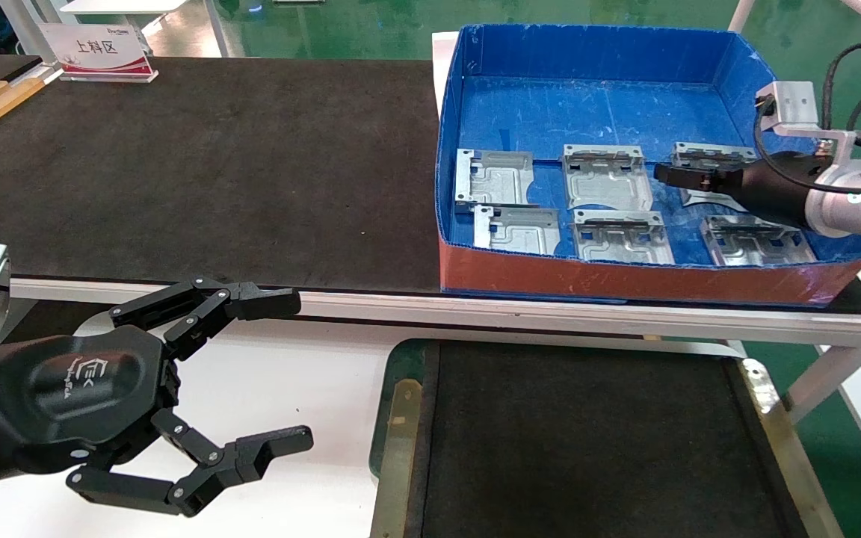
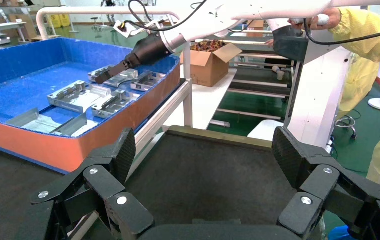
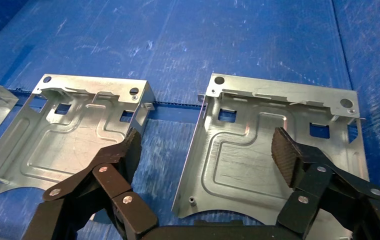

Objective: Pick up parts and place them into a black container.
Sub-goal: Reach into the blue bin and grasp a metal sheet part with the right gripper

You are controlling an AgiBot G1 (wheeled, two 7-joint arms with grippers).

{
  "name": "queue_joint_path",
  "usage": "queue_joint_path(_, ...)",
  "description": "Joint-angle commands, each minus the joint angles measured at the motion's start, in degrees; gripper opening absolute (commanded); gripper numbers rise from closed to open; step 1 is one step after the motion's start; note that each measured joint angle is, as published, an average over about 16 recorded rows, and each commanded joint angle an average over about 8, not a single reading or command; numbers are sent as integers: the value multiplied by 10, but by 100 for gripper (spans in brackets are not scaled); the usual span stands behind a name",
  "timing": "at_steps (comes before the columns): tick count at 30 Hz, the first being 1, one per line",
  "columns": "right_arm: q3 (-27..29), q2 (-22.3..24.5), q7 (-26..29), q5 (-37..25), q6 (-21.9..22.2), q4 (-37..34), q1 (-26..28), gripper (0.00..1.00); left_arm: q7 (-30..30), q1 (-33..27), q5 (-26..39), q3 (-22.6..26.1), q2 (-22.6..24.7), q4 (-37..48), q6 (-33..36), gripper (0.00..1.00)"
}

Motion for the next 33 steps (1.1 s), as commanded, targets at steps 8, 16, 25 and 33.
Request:
queue_joint_path(8,-3,-4,6,-4,6,5,-3,0,0,0,0,0,0,0,0,100)
queue_joint_path(16,-3,-6,10,-4,8,8,-4,0,0,0,0,0,0,0,0,100)
queue_joint_path(25,-3,-7,9,-4,9,12,-4,0,0,0,0,0,0,0,0,100)
queue_joint_path(33,-3,-7,8,-4,9,11,-9,0,0,0,0,0,0,0,0,100)
